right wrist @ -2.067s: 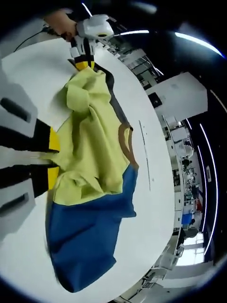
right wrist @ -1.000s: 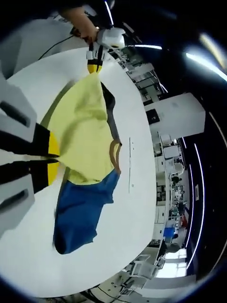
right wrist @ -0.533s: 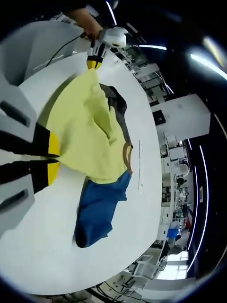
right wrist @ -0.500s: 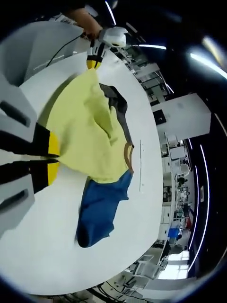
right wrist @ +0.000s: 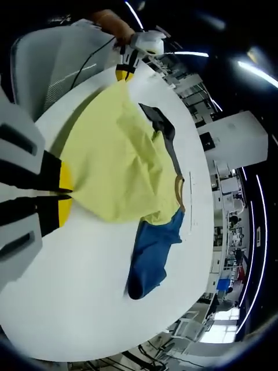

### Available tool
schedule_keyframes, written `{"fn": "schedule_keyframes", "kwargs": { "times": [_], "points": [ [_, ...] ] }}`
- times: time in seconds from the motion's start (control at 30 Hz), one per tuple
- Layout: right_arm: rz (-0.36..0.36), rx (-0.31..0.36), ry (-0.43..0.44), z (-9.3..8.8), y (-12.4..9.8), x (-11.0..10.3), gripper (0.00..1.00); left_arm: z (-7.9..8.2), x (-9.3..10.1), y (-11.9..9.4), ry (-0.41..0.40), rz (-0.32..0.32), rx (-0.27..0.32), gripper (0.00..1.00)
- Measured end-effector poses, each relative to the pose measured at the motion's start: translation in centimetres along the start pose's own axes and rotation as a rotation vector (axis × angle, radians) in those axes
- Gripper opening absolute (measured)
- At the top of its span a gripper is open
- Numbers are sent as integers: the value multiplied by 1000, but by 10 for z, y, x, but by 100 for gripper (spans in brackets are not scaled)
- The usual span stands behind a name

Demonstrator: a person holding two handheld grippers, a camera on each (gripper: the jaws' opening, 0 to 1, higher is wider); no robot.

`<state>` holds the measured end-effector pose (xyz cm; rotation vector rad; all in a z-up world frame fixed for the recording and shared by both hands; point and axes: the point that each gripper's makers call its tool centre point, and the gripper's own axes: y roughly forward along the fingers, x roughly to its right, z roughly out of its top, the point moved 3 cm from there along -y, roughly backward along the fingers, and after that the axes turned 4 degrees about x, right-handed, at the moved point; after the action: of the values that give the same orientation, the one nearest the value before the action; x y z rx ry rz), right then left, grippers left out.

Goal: Fold the garment on the visible template until the final outline fits inside the template.

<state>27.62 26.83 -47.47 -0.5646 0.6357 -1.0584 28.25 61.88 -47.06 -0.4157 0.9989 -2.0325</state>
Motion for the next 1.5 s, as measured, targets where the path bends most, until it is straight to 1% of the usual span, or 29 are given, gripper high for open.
{"fn": "schedule_keyframes", "kwargs": {
  "times": [0.07,0.23,0.37,0.53,0.6,0.7,0.9,1.0,1.03,1.1,1.17,1.37,1.43,1.5],
  "points": [
    [-13,-19,-1,-9,-3,0,0,-4,4,-1,14,-6,-17,0],
    [-23,-62,1,-27,-4,-1,0,-12,9,-2,-9,-9,-36,0],
    [-33,-76,-4,-35,-5,-2,0,-18,11,-1,2,0,-60,0],
    [-64,-97,-27,-42,-5,3,0,-28,14,0,7,-9,-91,1],
    [-73,-96,-22,-43,-5,6,0,-30,12,-2,16,3,-91,3],
    [-75,-95,-5,-44,-5,9,0,-33,8,-6,-13,3,-93,9],
    [-82,-104,6,-48,-4,10,0,-32,6,-8,-85,5,-69,13],
    [-93,-104,16,-49,-4,15,0,-29,1,-8,-115,25,-42,13],
    [-96,-104,20,-50,-3,16,0,-29,-1,-6,-129,28,-42,13],
    [-95,-106,28,-50,-3,17,0,-32,-2,-2,-162,32,-63,13],
    [-93,-105,30,-51,-3,16,0,-32,-2,1,-171,37,-64,12],
    [-93,-97,52,-53,-3,16,0,-33,11,15,-226,22,-84,11],
    [-91,-91,57,-53,-2,16,0,-35,12,19,-230,22,-95,11],
    [-88,-89,60,-54,-2,16,0,-38,10,21,-241,50,-115,10]
  ]
}}
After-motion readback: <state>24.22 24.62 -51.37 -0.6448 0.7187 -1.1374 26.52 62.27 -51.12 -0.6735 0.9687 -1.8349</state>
